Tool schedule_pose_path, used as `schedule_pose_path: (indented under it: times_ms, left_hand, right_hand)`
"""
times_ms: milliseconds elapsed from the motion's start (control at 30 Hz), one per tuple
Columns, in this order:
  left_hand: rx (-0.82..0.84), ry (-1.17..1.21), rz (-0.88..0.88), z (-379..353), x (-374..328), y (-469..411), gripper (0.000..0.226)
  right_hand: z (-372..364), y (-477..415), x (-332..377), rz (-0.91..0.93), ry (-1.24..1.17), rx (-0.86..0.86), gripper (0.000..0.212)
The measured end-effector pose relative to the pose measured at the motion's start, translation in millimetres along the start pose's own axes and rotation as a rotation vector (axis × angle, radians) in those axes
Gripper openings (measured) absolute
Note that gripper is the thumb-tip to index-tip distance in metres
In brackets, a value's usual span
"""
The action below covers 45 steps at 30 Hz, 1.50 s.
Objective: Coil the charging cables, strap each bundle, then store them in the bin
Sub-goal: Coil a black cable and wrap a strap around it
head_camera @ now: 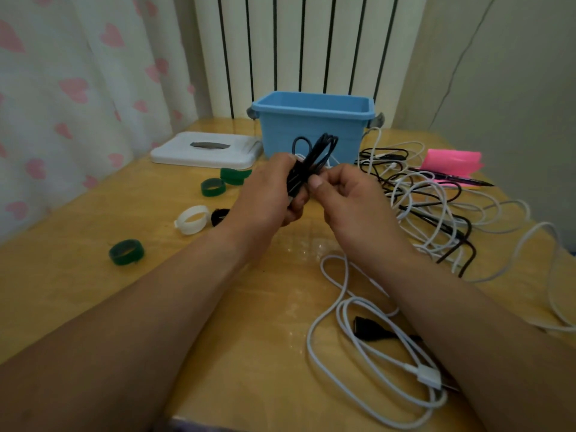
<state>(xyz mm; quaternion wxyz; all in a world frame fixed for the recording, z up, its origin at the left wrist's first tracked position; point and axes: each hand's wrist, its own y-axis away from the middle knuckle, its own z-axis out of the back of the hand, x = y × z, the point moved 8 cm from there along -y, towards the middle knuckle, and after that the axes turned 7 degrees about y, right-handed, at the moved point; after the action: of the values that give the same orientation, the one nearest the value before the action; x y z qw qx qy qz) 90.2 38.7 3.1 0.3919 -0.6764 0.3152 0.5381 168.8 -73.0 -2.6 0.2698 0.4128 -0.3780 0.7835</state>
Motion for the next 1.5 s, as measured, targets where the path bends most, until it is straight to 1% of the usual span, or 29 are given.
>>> schedule_pose_path:
  times_ms: [100, 200, 300, 367, 400, 467, 567, 767, 867, 967, 1067, 1133, 1200, 1300, 1400, 1500]
  left_hand:
    - [0.068, 0.015, 0.005, -4, 0, 2, 0.05]
    - [0.117, -0.043, 0.009, -8, -1, 5, 0.038]
    - [0.085, -0.099, 0.005, -8, -3, 6, 0.027]
    - [0.049, -0.13, -0.031, -6, -6, 5, 0.023]
    - [0.034, -0.141, -0.059, -4, -7, 5, 0.023]
    - [-0.007, -0.123, -0.109, 1, -7, 3, 0.03]
    - [-0.061, -0.012, -0.105, 5, -5, 2, 0.04]
    - [-0.042, 0.082, -0.054, 2, 0, 0, 0.036]
    - [-0.002, 0.145, -0.013, 3, 4, -5, 0.036]
    - [0.114, 0.188, 0.002, -1, 3, -5, 0.038]
    - [0.251, 0.232, 0.008, -9, -2, -2, 0.041]
    - [0.28, 0.243, 0.021, -10, -2, -1, 0.041]
    - [0.294, 0.243, 0.028, -11, -2, -2, 0.041]
    - [0.273, 0.227, 0.044, -13, 2, -4, 0.038]
    - [0.182, 0.16, 0.031, -11, 2, -3, 0.038]
    - [0.057, -0.027, -0.051, -6, -3, -1, 0.039]
  right_hand:
    - [0, 0, 0, -0.005, -0.021, 0.005, 0.019]
    - [0, 0, 1, -0.007, -0.026, 0.012, 0.018]
    - [2, -1, 0, -0.01, -0.022, -0.01, 0.018]
    - [2, -1, -1, -0.012, -0.02, -0.019, 0.019]
    - [2, -1, -1, -0.014, -0.022, -0.019, 0.02]
    - [2, -1, -2, -0.017, -0.048, -0.007, 0.021]
    - [1, 0, -1, -0.007, -0.078, 0.003, 0.018]
    - [3, 0, 1, 0.017, -0.095, -0.011, 0.014]
    - [-2, 1, 2, -0.002, -0.195, 0.06, 0.009]
    - [-10, 2, 6, 0.011, -0.347, 0.204, 0.02]
    - [-18, 5, 8, -0.024, -0.501, 0.361, 0.016]
    - [-19, 4, 7, -0.034, -0.522, 0.392, 0.012]
    - [-17, 2, 6, -0.021, -0.505, 0.348, 0.011]
    - [-8, -1, 5, 0.013, -0.445, 0.212, 0.01]
    - [-2, -2, 4, 0.026, -0.369, 0.125, 0.009]
    - [3, -1, 4, 0.018, -0.291, 0.039, 0.014]
